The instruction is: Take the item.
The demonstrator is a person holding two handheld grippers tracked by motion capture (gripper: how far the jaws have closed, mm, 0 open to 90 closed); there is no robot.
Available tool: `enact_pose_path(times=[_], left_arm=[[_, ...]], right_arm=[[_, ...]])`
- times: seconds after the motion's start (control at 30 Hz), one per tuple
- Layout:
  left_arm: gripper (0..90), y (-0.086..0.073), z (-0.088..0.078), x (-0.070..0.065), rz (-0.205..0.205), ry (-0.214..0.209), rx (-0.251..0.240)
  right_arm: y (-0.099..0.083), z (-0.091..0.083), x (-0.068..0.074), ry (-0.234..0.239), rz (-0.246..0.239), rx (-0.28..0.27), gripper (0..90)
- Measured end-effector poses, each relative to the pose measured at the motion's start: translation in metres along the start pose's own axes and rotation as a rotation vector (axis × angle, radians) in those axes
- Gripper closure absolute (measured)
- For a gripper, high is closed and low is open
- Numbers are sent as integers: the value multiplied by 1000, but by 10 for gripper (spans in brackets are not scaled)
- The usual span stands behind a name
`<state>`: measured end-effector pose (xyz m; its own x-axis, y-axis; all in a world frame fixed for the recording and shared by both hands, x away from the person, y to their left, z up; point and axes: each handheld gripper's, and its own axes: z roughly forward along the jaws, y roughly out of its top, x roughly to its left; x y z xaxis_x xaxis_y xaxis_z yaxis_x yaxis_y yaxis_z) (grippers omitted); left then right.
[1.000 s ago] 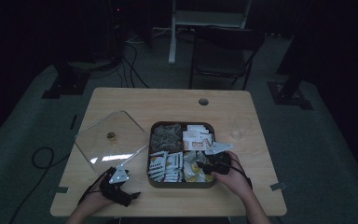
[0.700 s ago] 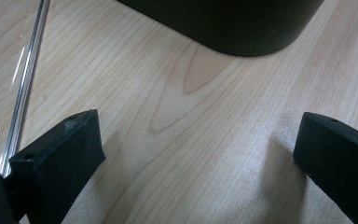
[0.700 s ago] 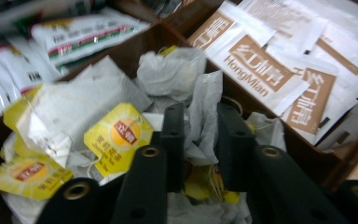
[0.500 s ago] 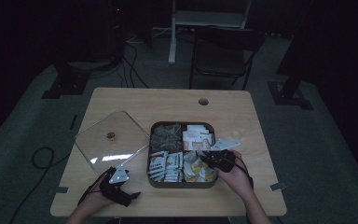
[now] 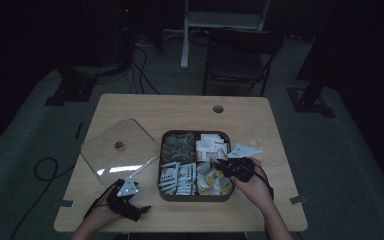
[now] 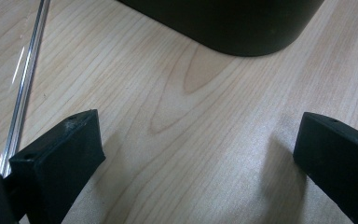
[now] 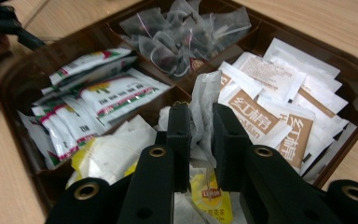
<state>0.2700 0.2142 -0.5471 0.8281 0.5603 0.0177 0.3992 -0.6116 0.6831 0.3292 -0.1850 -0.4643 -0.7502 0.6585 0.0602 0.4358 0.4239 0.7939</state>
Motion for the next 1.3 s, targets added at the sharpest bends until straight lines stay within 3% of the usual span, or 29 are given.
enact_pose_path(times=[0.7,1.3], left_arm=[[19,0,0,0,-1,0,0],[19,0,0,0,-2,-1,1]], right_arm=[[25,-27,-19,-55,13,-101,792],[47,-55,-54,-129,47,-178,792]])
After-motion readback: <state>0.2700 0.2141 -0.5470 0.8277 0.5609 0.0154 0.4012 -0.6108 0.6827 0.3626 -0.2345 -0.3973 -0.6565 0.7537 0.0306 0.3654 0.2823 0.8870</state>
